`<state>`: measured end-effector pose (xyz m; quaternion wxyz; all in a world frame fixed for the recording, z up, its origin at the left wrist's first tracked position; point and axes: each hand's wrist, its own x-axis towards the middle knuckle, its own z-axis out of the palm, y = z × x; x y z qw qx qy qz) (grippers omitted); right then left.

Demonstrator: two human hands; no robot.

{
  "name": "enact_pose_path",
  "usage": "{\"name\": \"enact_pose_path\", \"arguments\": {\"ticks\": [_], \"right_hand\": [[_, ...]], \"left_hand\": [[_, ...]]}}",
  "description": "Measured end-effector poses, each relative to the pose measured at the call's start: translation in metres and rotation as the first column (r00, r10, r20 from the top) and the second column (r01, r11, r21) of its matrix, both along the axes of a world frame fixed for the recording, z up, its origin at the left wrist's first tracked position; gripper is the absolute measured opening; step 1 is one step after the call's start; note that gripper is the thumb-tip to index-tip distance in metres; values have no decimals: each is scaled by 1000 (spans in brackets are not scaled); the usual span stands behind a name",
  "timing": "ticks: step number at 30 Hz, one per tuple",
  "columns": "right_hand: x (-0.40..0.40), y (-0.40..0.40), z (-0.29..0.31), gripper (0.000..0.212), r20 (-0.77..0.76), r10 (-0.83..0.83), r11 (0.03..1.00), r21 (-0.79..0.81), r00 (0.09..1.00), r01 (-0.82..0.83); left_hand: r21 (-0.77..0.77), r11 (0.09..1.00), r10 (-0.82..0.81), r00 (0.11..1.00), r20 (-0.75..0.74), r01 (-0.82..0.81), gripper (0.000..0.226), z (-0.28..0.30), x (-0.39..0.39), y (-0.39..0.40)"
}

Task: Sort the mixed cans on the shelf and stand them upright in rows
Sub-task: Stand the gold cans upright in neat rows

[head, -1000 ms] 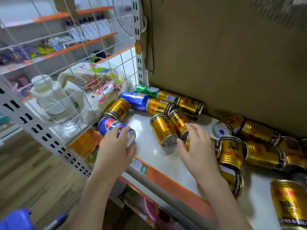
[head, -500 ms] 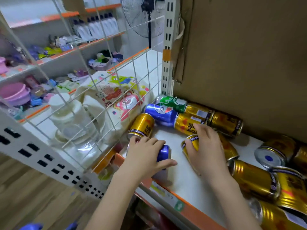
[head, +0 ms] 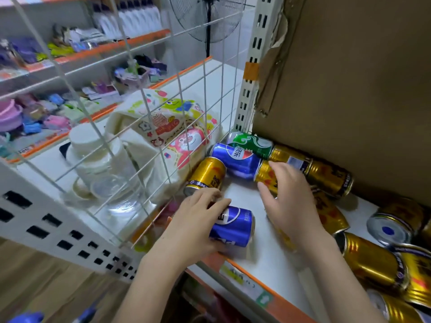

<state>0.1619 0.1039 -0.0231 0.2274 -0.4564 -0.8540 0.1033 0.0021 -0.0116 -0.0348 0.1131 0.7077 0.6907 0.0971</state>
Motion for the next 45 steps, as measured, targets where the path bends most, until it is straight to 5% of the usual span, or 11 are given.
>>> {"name": "enact_pose_path", "arguments": {"ticks": [3,10,18,22,28,38,45], "right_hand": [[-23,17,7,53,57,55,997,50,997,-58],[-66,53,3,71,482,92,996,-63,871,-71],[-68,52,2,67,501,64,998,-43,863,-49],[-67,44,15,71,381,80,995,-86,921,-51],[-59,28,45,68,6,95,994,-60,995,-94],[7,-25,83,72,-311,-145,979,93,939,182],[76,-94,76,71,-365,-337,925,45,868,378]], "left_hand": [[5,999,31,999,29,-31,82,0,-1,-4],[71,997,12,1000,-19,-10,86,-1,-3,-8],[50,997,-47,988,-145,55,69,1,-8,-6],[98,994,-24,990,-138,38,72,6,-10,-4],[84,996,-8,1000,14,7,74,17,-9,-3],[355,928,-10,946,324,-112,62,30,5,8],[536,840,-179,888,423,-86,77,54,51,17]]}}
